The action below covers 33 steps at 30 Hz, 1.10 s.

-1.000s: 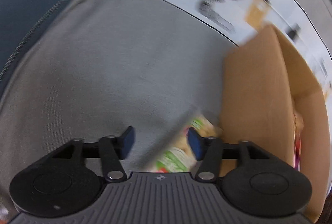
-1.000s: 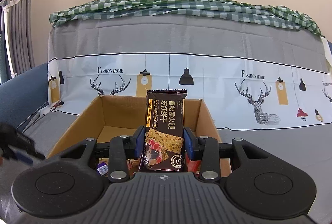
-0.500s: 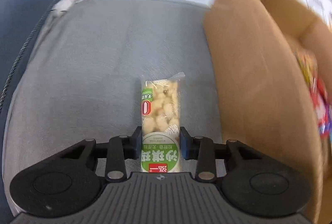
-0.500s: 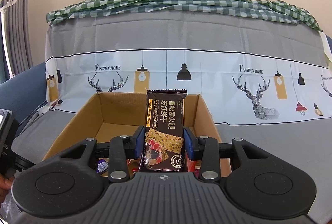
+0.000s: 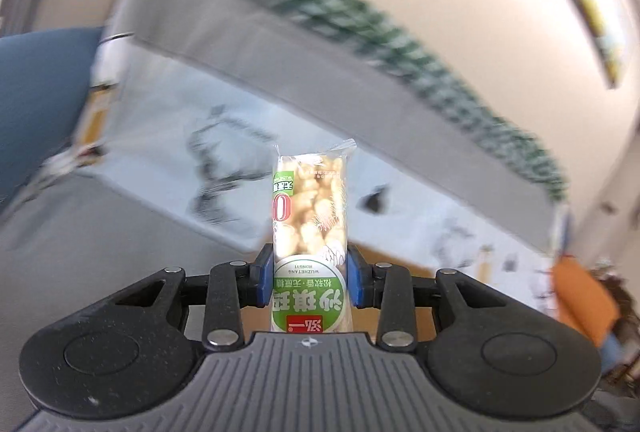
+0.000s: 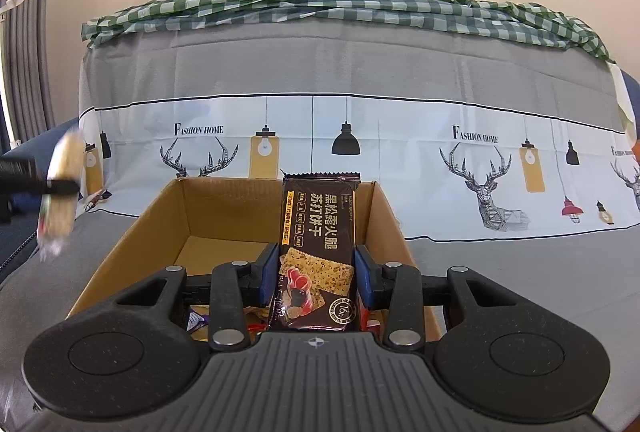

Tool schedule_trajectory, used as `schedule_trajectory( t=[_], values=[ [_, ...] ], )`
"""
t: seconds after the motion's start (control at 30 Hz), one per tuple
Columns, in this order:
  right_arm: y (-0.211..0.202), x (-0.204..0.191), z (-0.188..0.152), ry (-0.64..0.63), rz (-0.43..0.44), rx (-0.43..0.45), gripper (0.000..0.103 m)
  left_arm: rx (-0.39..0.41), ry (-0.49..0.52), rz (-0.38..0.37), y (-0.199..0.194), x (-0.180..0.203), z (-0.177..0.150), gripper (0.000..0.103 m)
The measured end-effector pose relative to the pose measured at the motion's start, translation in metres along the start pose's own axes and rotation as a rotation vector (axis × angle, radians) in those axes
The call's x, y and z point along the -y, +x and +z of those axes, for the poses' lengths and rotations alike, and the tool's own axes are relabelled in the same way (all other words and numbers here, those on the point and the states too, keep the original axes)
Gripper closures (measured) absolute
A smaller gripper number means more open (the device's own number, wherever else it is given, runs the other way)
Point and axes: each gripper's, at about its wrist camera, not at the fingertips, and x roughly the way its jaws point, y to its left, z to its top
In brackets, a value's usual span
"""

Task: Organize snacks
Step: 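Lower both held snacks toward the box opening, then open both tools to drop the cream bar and chocolate packet into the box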

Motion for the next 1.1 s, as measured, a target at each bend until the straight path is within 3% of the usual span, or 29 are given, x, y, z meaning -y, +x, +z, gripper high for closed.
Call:
schedule_trajectory(
  t=[0.13, 0.27, 0.97, 1.07, 1.1],
  values=[
    [0.002, -0.006, 0.0, -0.009, -0.007, -0.001, 0.062, -0.006, 0.018, -0.111, -0.003, 0.032, -0.007, 0.064],
    [0.006, -0.008, 0.0, -0.016, -0.011, -0.008, 0.062, -0.018, 0.042, -0.155, 0.005, 0.048, -0.014, 0.064],
    [0.012, -0.012, 0.003, -0.002, -0.044, 0.006, 0.062, -0.053, 0.036, -0.249, 0.015, 0.052, -0.016, 0.063],
    [0.016, -0.011, 0.002, 0.012, -0.049, -0.015, 0.056, -0.047, 0.055, -0.208, 0.015, 0.049, -0.016, 0.029],
    [0.017, -0.011, 0.002, 0.016, -0.053, -0.021, 0.039, -0.039, 0.056, -0.196, 0.014, 0.048, -0.015, 0.025]
  ],
)
